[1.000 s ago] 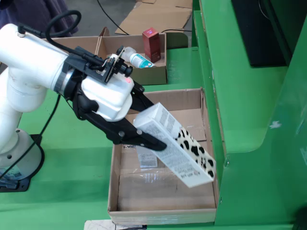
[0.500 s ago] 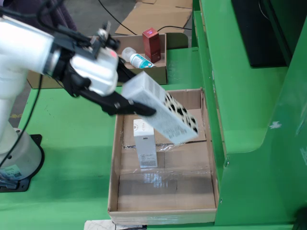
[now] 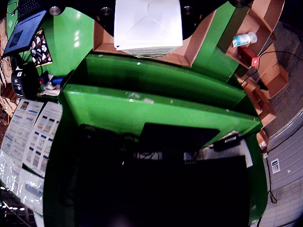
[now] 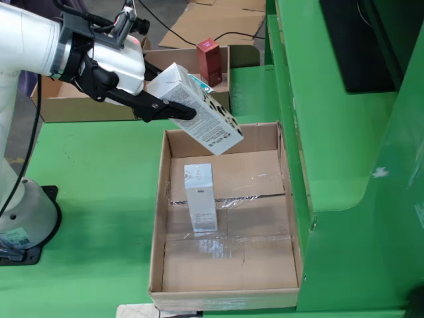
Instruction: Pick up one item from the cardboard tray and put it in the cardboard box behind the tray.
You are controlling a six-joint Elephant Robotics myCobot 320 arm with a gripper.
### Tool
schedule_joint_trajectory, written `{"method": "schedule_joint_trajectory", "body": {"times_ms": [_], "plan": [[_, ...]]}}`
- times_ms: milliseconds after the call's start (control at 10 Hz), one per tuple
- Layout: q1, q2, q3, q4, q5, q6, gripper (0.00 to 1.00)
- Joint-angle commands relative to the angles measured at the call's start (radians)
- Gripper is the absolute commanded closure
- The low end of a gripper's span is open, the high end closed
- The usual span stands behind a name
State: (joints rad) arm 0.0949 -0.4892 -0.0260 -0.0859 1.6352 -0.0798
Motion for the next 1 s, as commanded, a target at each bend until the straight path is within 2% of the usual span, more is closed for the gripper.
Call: {"method": "schedule_joint_trajectory", "body": {"times_ms": [0, 400, 900], "plan": [[0.073, 0.077, 0.026, -0.378, -0.008, -0.017, 1.00], [0.205, 0.177, 0.026, -0.551, -0.023, -0.019, 1.00], [0.347, 0.171, 0.026, -0.495, -0.038, -0.068, 1.00]]}}
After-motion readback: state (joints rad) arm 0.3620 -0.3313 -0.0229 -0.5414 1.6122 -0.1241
